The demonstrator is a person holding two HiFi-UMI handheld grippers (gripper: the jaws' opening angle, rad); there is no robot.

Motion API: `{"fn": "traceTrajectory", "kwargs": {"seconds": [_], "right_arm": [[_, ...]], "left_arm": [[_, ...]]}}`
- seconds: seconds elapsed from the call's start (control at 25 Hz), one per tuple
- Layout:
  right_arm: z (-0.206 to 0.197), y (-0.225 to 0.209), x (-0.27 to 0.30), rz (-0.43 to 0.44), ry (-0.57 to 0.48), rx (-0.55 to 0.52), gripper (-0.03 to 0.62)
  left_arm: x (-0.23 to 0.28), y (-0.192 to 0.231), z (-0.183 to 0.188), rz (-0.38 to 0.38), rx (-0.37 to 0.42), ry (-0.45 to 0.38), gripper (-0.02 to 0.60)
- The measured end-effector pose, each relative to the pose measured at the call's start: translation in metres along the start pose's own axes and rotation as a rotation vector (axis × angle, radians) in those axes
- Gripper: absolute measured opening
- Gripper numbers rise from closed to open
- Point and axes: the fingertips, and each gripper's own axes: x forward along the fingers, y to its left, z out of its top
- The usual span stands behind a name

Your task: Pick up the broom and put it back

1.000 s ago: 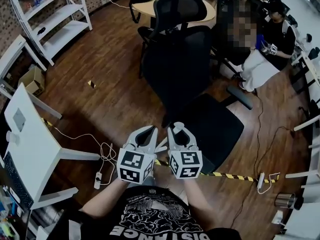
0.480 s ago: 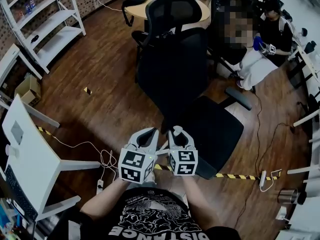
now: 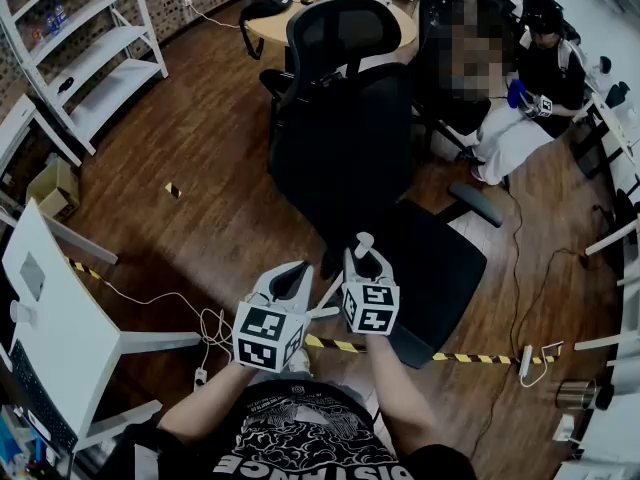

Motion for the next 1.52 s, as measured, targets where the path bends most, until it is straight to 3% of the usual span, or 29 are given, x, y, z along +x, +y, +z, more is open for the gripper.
{"fn": "traceTrajectory", "kwargs": {"seconds": [0.68,1.16,1.52], "right_arm": [[0.015,-0.035,0.062,-0.066,0.022,-0.023,0.098],[0.020,-0.047,0.061,-0.073,0.006,-0.010,0.108],[0.006,-0.054,0.053,-0.083,0.032,0.014,0.152]], "left_arm": [[0.010,0.030,0.002,0.037,-0.019,0.015,0.005],[0.023,0.024,0.003,0.020,-0.015,0.022,0.005],[0.019,0.015,-0.001,0.020,-0.012,0.026,0.005]]}}
